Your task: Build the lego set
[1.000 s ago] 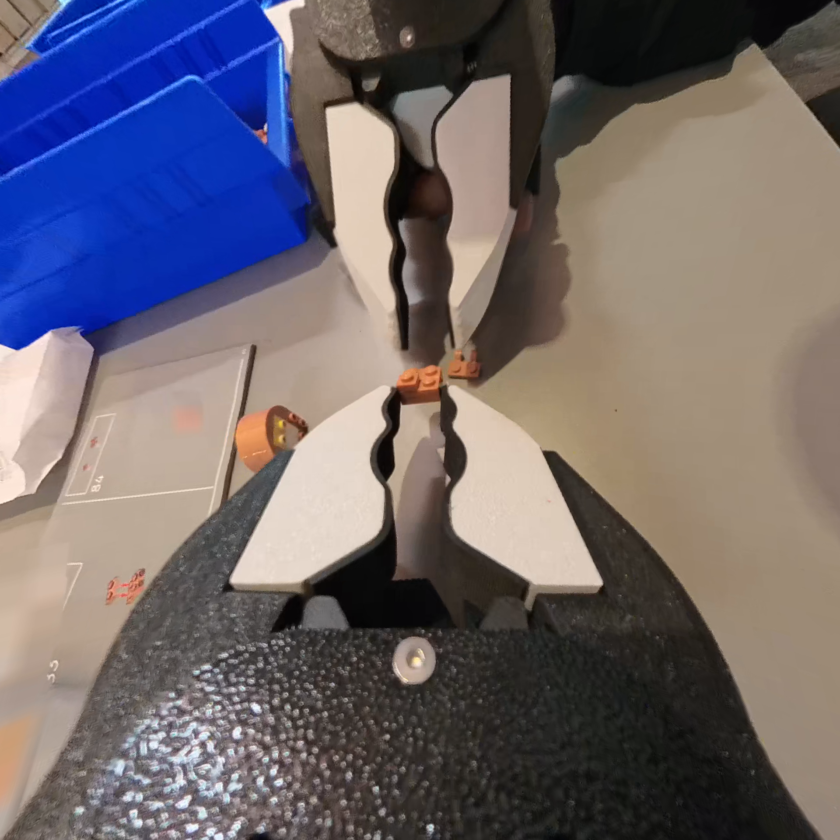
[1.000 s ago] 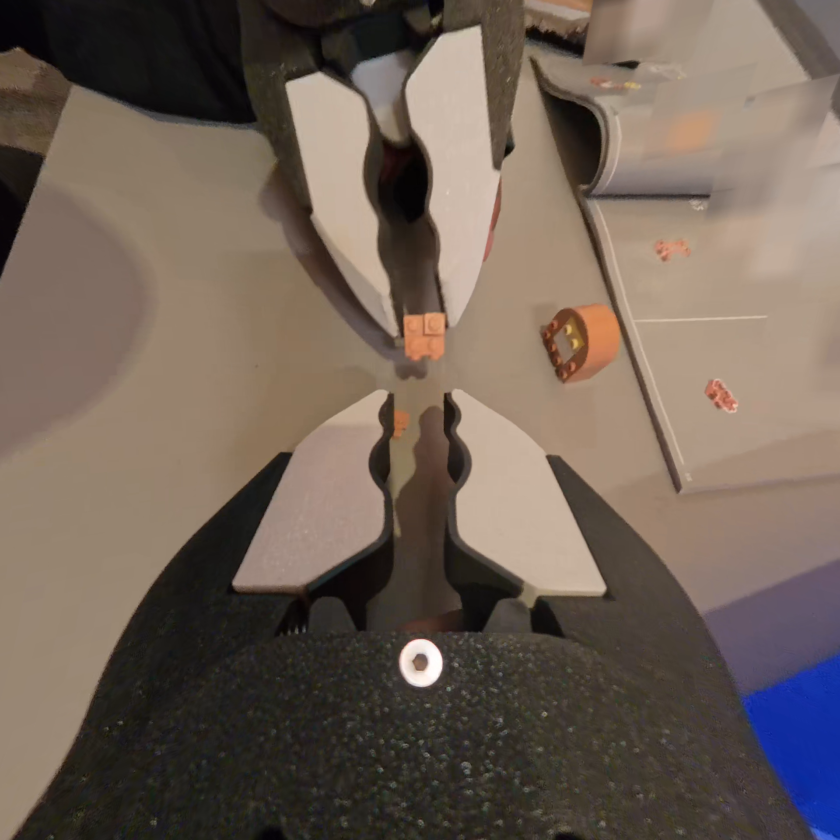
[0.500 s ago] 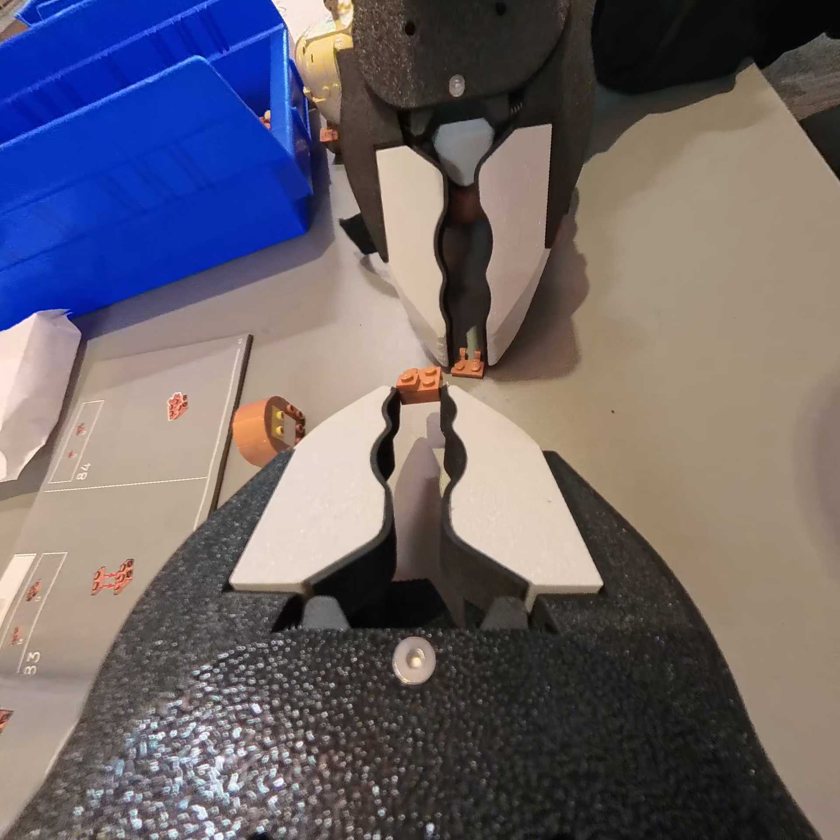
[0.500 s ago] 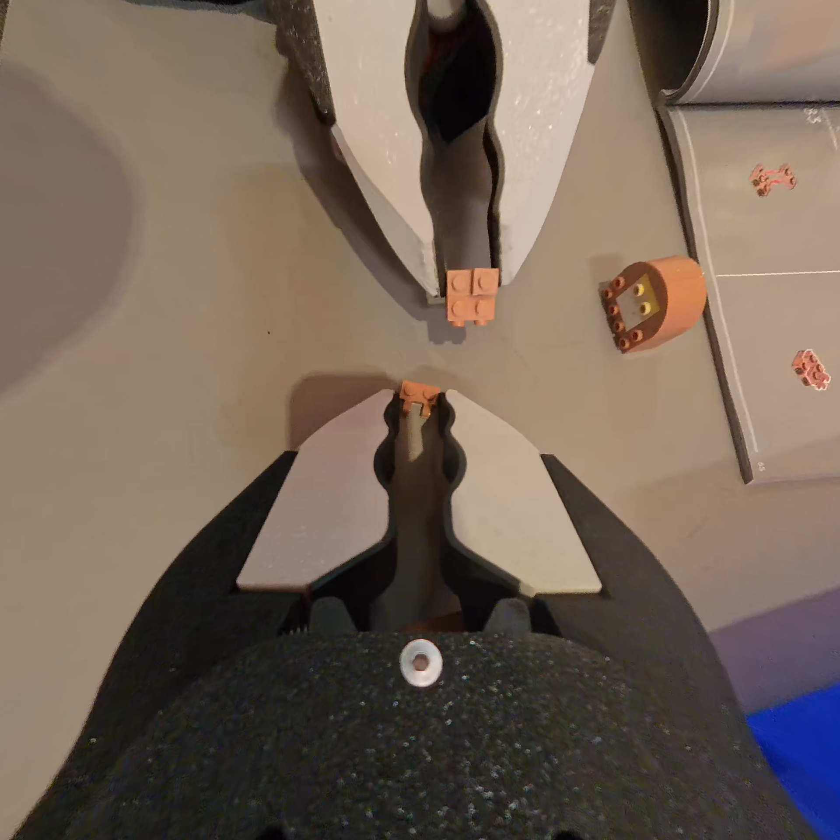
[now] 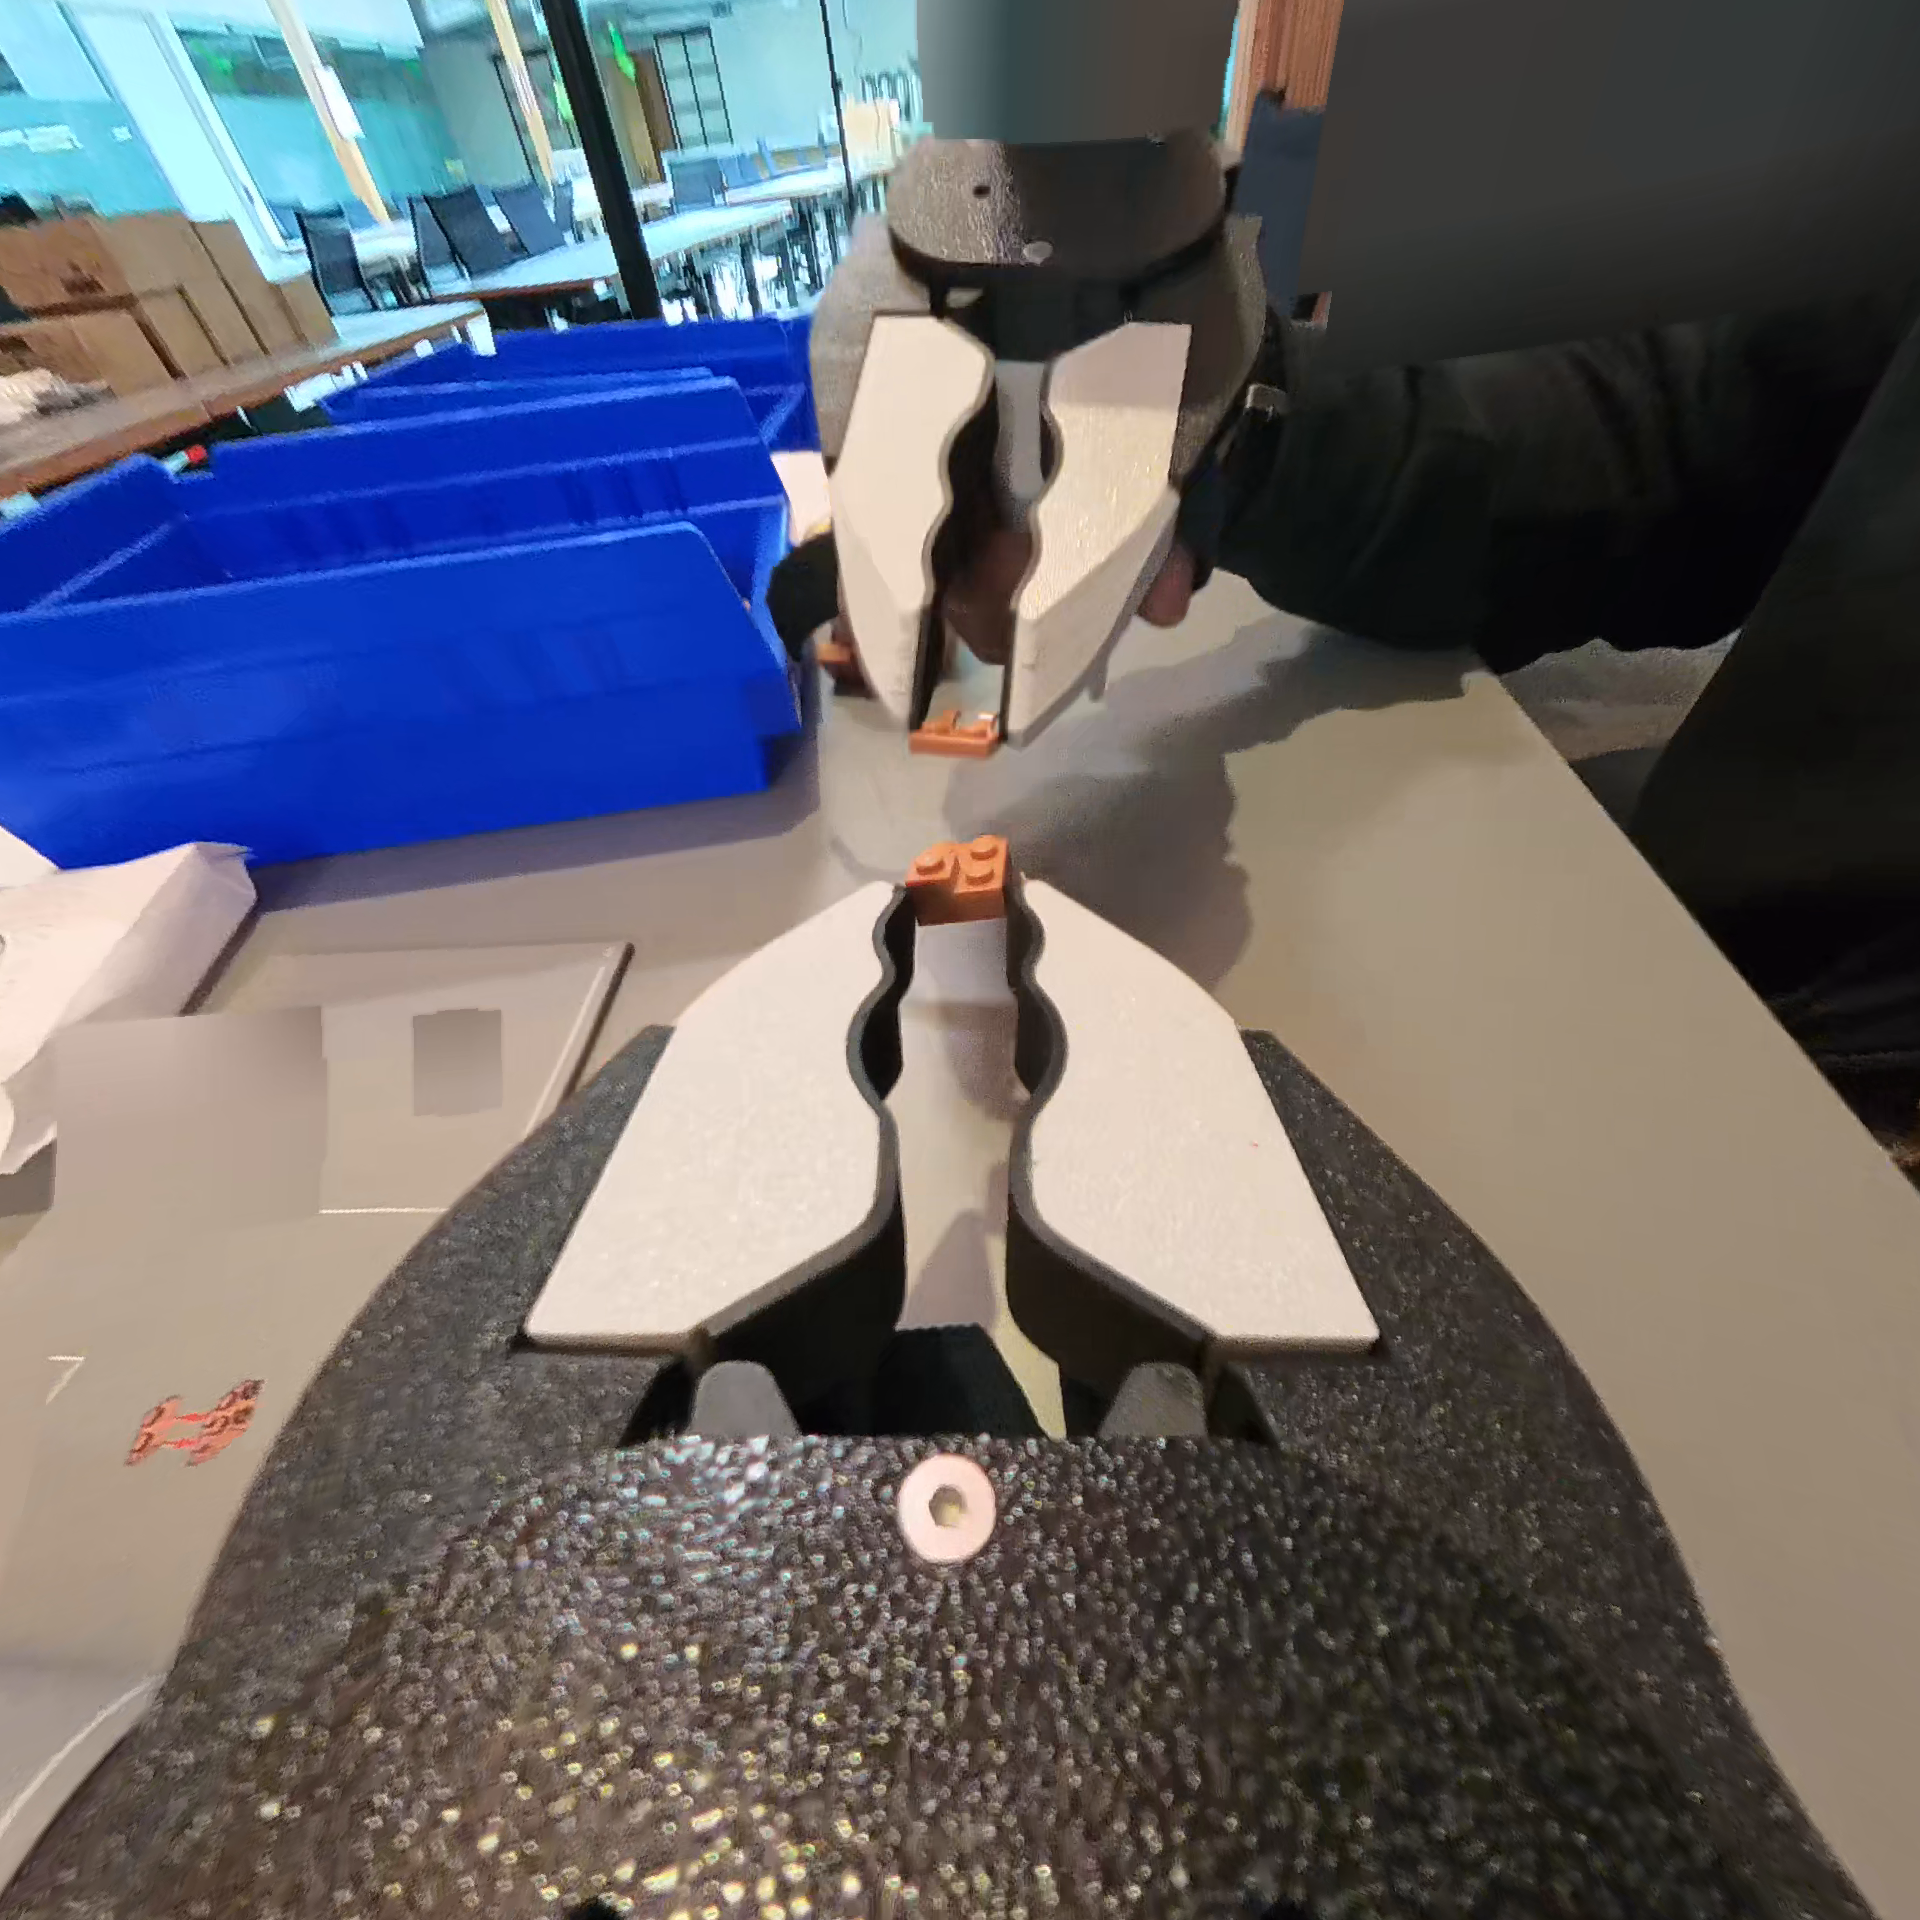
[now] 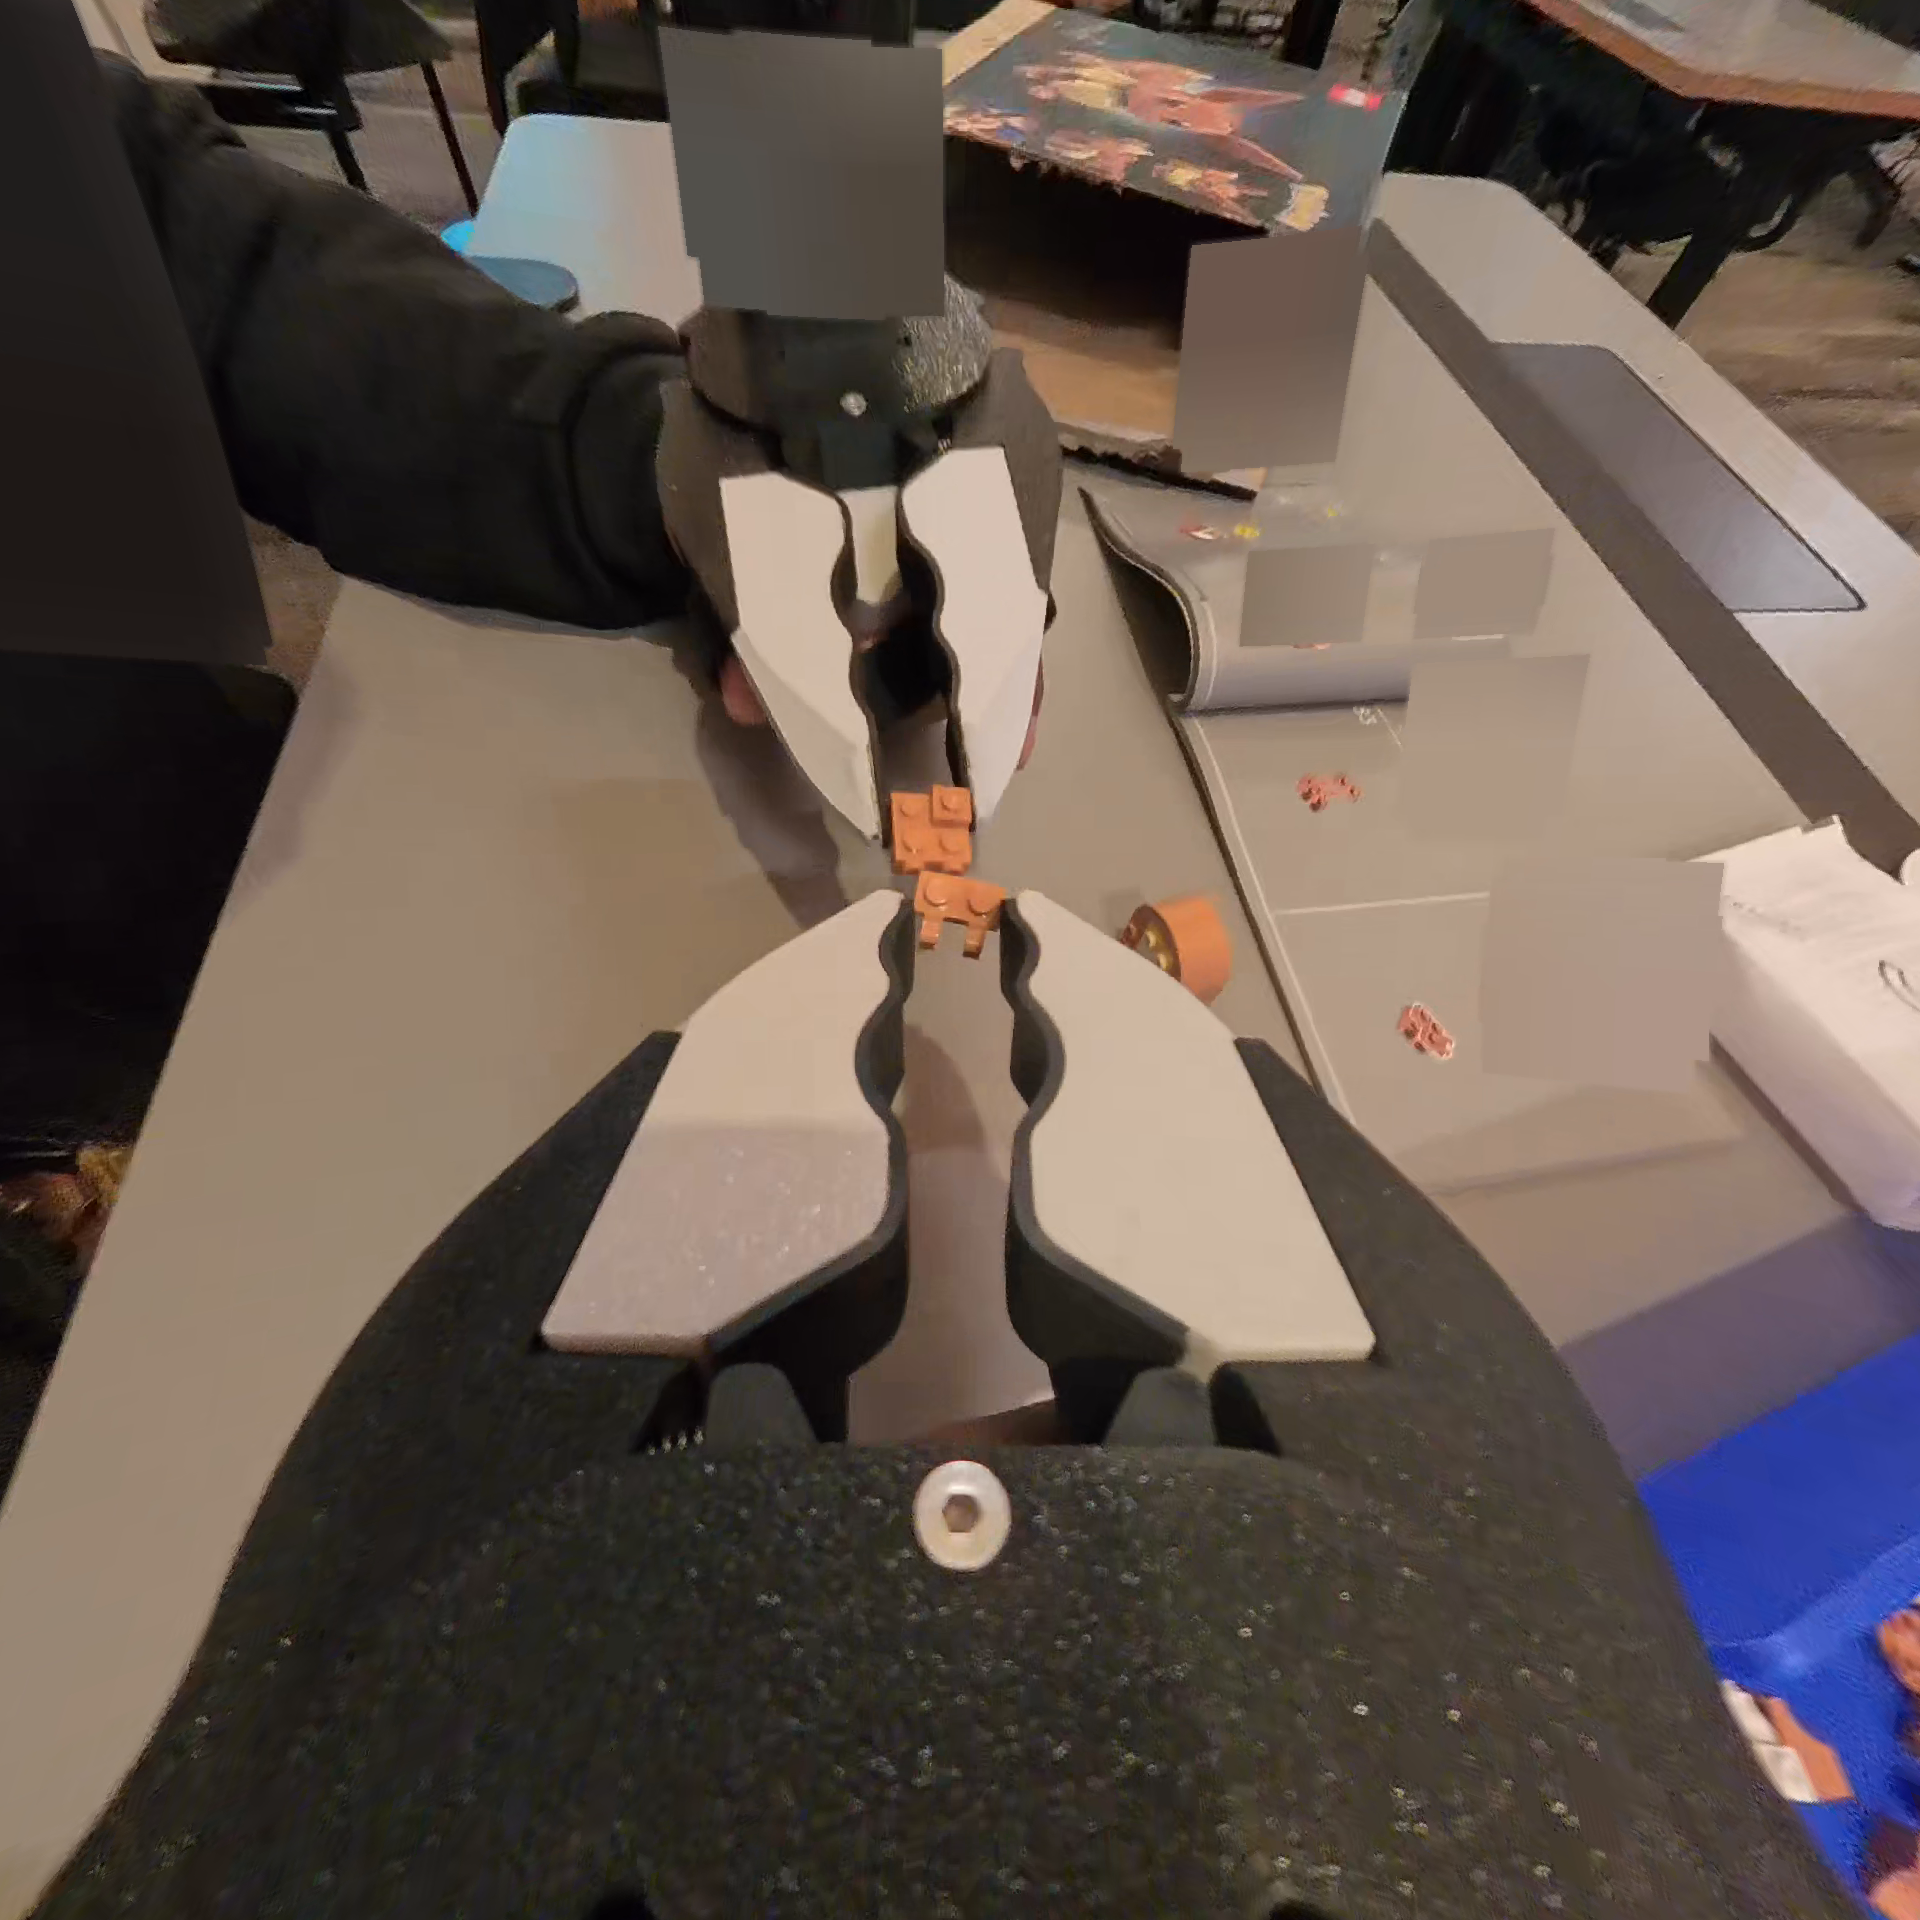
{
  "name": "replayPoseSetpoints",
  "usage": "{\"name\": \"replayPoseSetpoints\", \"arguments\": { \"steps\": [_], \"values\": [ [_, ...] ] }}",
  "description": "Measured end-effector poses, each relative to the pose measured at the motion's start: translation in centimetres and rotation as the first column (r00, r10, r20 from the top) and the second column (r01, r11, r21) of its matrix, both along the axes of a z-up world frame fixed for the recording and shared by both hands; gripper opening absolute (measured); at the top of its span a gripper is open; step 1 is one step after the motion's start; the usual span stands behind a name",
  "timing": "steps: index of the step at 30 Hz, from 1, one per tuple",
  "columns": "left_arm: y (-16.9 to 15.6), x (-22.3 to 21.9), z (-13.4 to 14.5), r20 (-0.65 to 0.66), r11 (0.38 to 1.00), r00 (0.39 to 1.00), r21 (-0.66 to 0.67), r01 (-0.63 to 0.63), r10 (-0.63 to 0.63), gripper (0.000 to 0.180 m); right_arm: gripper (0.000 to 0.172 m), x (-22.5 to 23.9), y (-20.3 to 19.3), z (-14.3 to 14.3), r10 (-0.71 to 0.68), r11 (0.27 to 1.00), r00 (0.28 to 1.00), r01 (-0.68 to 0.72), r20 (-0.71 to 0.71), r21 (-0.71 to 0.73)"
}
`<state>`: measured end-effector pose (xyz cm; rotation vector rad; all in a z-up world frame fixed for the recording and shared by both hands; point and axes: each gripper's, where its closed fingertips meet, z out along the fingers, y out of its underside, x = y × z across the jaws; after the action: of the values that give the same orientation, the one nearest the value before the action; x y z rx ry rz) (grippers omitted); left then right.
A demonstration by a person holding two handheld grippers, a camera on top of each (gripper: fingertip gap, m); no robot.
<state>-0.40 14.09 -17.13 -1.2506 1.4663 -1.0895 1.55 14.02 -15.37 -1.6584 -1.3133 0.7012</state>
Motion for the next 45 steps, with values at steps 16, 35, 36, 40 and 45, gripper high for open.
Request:
{"name": "replayPoseSetpoints", "arguments": {
  "steps": [16,35,36,40,45],
  "values": [
    [-1.2,-0.1,1.2,0.113,0.991,0.993,0.129,0.018,-0.033,0.016,0.015,-2.3,-1.2,0.2,0.135,0.990,0.923,-0.136,0.361,-0.023],
    [-1.5,-0.4,2.1,0.174,0.993,0.983,0.110,0.041,-0.060,0.016,0.015,-2.4,-1.1,0.9,0.129,0.991,0.923,-0.135,0.362,-0.011],
    [-1.5,-0.4,2.0,0.172,0.993,0.983,0.111,0.040,-0.059,0.016,0.015,-2.4,-1.2,0.9,0.130,0.991,0.923,-0.134,0.363,-0.012],
    [-1.5,-0.3,2.0,0.168,0.993,0.984,0.114,0.034,-0.053,0.016,0.015,-2.3,-1.3,0.8,0.139,0.990,0.916,-0.141,0.376,-0.020],
    [-1.5,-0.3,1.8,0.156,0.992,0.986,0.124,0.029,-0.049,0.016,0.015,-2.3,-1.4,0.4,0.150,0.988,0.902,-0.151,0.404,-0.031]
  ]
}}
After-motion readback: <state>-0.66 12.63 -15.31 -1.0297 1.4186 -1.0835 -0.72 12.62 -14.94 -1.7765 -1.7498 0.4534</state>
